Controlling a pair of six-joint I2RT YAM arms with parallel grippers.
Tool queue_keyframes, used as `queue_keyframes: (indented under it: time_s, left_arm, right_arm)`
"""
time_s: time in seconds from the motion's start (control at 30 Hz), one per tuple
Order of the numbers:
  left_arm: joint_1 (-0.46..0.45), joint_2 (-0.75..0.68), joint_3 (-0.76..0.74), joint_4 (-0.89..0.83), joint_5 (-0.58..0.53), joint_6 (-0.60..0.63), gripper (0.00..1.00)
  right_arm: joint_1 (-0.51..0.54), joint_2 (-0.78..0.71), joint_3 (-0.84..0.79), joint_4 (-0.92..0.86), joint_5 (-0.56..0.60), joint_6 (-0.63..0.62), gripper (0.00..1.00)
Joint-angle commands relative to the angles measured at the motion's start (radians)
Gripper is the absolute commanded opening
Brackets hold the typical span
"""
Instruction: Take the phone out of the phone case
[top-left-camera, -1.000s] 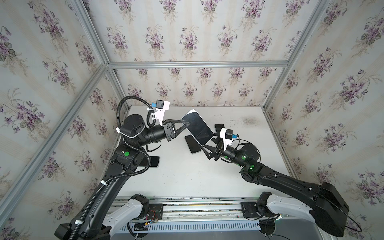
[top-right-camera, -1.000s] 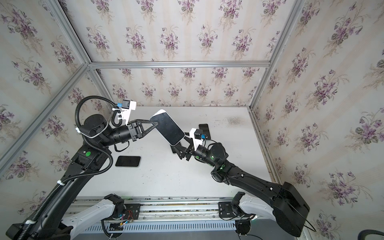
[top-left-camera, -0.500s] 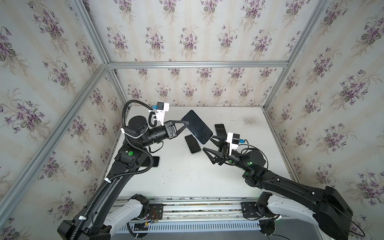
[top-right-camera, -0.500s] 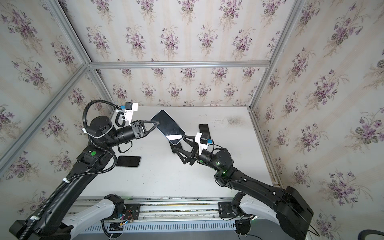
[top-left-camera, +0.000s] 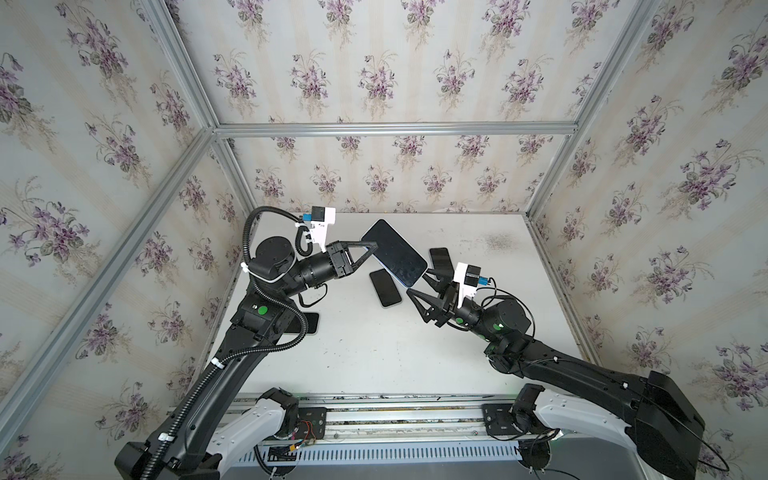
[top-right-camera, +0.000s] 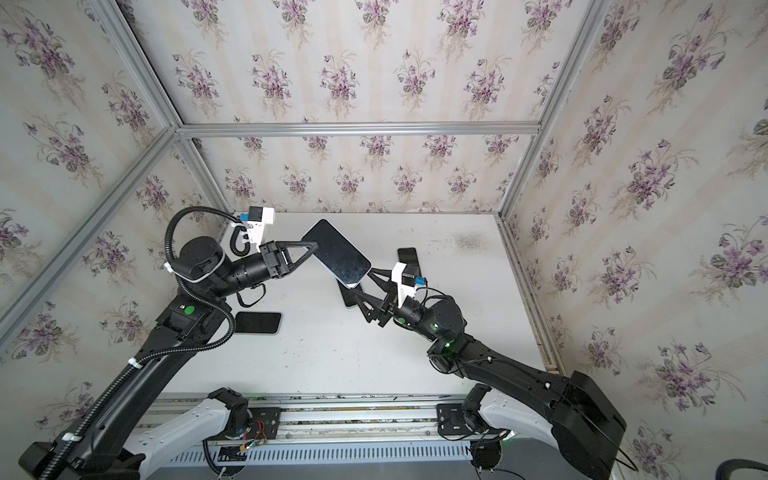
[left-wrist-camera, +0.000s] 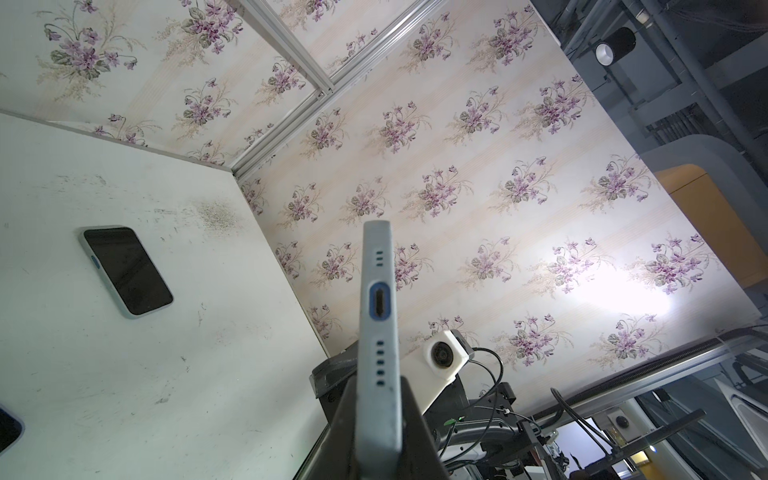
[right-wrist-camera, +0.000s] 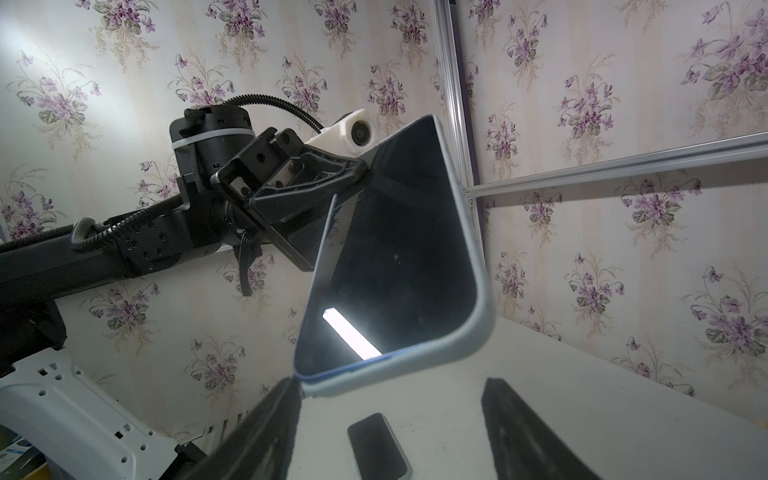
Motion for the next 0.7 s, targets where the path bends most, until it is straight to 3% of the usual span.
queue_keyframes:
  time_s: [0.0, 0.23, 0.47, 0.67]
  left_arm:
    - [-0.008, -0.007, 0.000, 0.108, 0.025, -0.040, 0.00]
    - [-0.014, -0.007, -0.006, 0.107, 0.023, -0.035, 0.00]
    - [-0.015, -0.001, -0.010, 0.112, -0.003, -0.037, 0.00]
    - [-0.015, 0.000, -0.029, 0.134, -0.011, -0.057, 0.00]
  right_arm:
    - [0.001, 0.006, 0.012, -0.008, 0.044, -0.025, 0.72]
    - [0.001, 0.005, 0.021, -0.008, 0.044, -0.028, 0.72]
    - [0.005, -0.012, -0.016, 0.074, -0.082, 0.021, 0.81]
    - [0.011, -0.014, -0.019, 0.108, -0.098, 0.042, 0.80]
